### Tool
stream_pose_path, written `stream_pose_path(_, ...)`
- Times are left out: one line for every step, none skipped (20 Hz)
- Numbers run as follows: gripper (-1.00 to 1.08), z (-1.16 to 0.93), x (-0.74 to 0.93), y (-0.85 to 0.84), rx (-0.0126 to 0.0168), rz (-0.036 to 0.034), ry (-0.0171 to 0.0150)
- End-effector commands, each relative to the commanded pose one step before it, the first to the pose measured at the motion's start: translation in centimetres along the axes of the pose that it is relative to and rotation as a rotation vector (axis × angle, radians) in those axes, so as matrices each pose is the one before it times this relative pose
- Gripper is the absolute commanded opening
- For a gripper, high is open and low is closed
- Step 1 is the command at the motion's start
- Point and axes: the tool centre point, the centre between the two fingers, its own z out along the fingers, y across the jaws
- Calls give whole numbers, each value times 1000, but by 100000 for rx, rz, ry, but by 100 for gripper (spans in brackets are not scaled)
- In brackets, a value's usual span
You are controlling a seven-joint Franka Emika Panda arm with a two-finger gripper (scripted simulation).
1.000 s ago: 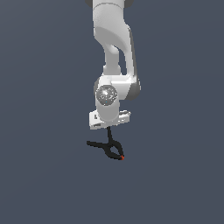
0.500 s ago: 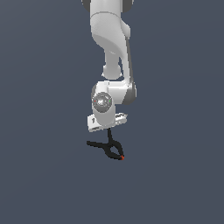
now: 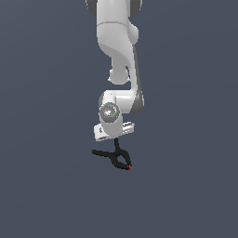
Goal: Pick up the object and move it to a goal position.
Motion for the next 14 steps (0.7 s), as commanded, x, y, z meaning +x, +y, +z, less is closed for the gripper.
stream_pose_path(28,348,6,10,-22,-43,93)
stream_pose_path(-100,0,0,0,0,0,0)
stream_pose_path(-100,0,0,0,0,0,0)
stream_pose_path(-100,0,0,0,0,0,0)
stream_pose_path(-100,0,0,0,0,0,0)
stream_pose_path(-100,0,0,0,0,0,0)
stream_pose_path(-100,0,0,0,0,0,0)
stream_pose_path(-100,0,0,0,0,0,0)
stream_pose_path(-100,0,0,0,0,0,0)
stream_pose_path(-100,0,0,0,0,0,0)
stream_pose_path(-100,0,0,0,0,0,0)
stream_pose_path(-100,-31,-15,3,0,0,0)
stream_pose_path(-100,-25,-7,-10,0,0,0)
stream_pose_path(-100,-74,-21,-30,0,0,0)
